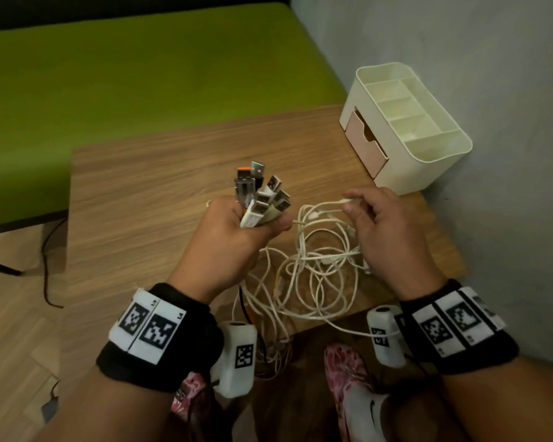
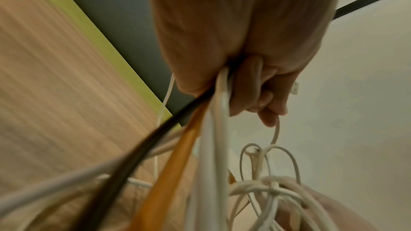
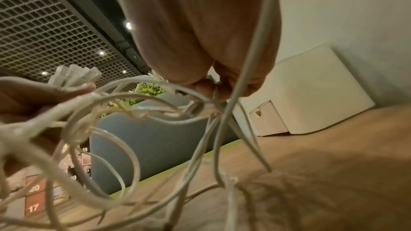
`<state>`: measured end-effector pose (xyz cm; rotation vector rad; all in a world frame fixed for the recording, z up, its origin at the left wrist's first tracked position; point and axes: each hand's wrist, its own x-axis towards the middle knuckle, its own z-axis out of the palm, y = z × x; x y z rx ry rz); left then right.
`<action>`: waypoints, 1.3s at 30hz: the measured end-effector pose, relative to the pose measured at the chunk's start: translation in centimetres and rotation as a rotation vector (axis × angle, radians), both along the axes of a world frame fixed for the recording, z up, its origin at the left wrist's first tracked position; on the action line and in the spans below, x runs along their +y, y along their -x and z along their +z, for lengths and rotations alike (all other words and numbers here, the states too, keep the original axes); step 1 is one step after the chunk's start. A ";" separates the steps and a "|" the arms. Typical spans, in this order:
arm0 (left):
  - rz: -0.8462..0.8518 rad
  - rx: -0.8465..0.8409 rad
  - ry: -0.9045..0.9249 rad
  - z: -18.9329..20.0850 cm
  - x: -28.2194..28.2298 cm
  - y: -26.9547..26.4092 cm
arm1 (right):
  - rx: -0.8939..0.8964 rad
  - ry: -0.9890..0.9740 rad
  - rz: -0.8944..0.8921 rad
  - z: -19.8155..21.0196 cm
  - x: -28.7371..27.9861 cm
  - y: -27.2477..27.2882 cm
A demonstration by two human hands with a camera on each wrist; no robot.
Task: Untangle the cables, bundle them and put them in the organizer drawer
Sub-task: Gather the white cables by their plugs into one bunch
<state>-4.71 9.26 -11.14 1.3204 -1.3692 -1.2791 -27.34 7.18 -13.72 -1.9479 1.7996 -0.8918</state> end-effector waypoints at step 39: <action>0.176 0.150 0.031 -0.1 -0.6 -0.2 | 0.124 0.145 0.423 1.5 2.4 -2.1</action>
